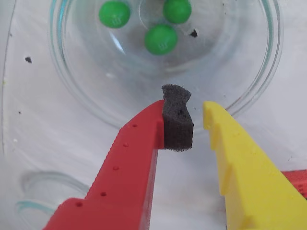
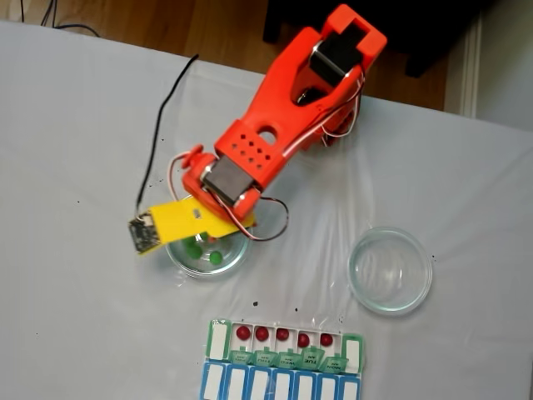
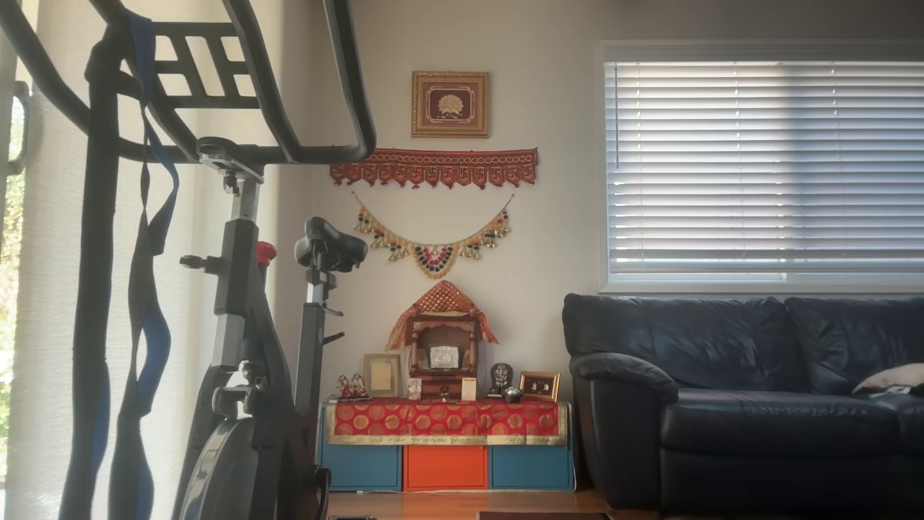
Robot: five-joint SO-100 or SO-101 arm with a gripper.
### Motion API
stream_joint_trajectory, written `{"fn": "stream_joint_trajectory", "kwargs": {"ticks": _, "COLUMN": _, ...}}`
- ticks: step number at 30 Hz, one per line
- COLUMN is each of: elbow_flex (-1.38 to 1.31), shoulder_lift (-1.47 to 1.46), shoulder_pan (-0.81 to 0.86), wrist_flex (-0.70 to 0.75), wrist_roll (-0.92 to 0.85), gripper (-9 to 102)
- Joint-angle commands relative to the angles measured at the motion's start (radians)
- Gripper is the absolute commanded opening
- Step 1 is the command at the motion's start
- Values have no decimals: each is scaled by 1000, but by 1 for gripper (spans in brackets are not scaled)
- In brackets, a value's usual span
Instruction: Sort medicines into box.
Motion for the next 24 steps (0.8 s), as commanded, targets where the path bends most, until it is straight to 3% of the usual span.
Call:
{"fn": "stream_joint_trajectory", "kwargs": {"ticks": 1, "elbow_flex": -32, "shoulder_lift": 66, "shoulder_pan": 28, "wrist_flex": -66, "wrist_roll": -9, "gripper": 4}}
{"fn": "stream_joint_trajectory", "kwargs": {"ticks": 13, "elbow_flex": 23, "shoulder_lift": 20, "shoulder_pan": -12, "wrist_flex": -29, "wrist_roll": 12, "gripper": 2}}
{"fn": "stream_joint_trajectory", "kwargs": {"ticks": 24, "elbow_flex": 86, "shoulder_lift": 2, "shoulder_pan": -41, "wrist_flex": -132, "wrist_roll": 138, "gripper": 2}}
